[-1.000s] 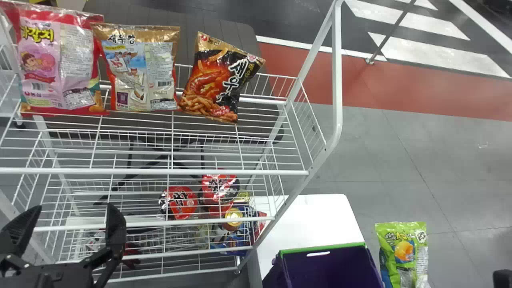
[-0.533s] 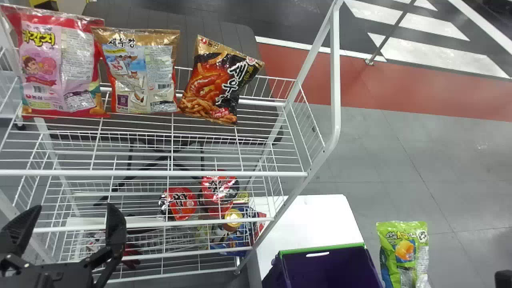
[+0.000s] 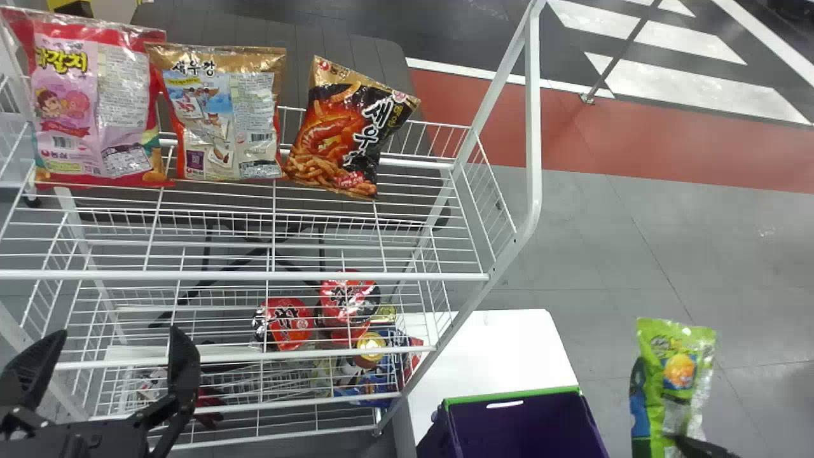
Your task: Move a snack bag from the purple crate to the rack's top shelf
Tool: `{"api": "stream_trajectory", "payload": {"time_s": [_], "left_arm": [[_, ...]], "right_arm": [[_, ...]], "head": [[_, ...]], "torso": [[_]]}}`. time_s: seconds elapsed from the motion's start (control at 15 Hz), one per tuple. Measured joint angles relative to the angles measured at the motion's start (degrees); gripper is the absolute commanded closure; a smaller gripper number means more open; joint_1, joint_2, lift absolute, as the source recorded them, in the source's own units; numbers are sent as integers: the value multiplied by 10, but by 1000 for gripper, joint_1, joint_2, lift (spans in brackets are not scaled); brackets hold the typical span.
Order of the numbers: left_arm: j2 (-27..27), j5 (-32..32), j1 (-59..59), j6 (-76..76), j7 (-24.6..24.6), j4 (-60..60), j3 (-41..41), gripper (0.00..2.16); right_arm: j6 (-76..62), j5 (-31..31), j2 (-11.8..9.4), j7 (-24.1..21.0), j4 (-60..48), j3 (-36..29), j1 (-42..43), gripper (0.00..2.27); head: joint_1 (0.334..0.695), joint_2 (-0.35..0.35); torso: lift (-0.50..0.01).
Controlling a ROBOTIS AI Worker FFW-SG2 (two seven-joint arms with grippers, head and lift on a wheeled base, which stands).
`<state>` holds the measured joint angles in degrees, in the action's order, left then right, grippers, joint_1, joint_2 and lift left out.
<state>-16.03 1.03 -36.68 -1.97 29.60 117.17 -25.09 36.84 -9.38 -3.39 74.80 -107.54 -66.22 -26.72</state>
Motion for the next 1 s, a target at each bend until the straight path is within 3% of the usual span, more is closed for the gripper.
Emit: {"api": "stream_trajectory", "payload": {"time_s": [0.2,0.47,0.8,1.0], "left_arm": [[1,-1,4,0,-1,-7,-1,87],[1,-2,5,-2,1,-15,0,87],[1,-2,7,-2,2,-21,-2,87],[0,-1,8,-3,5,-25,-2,87]], "right_arm": [[72,32,18,29,-96,-25,12,2246],[231,54,33,33,-242,-35,57,2246],[444,46,34,32,-407,27,157,2246],[522,41,34,-1,-473,92,202,2246]], "head": [[695,-350],[695,-350],[695,-350],[695,-350]], "torso": [[1],[1],[1],[1]]}}
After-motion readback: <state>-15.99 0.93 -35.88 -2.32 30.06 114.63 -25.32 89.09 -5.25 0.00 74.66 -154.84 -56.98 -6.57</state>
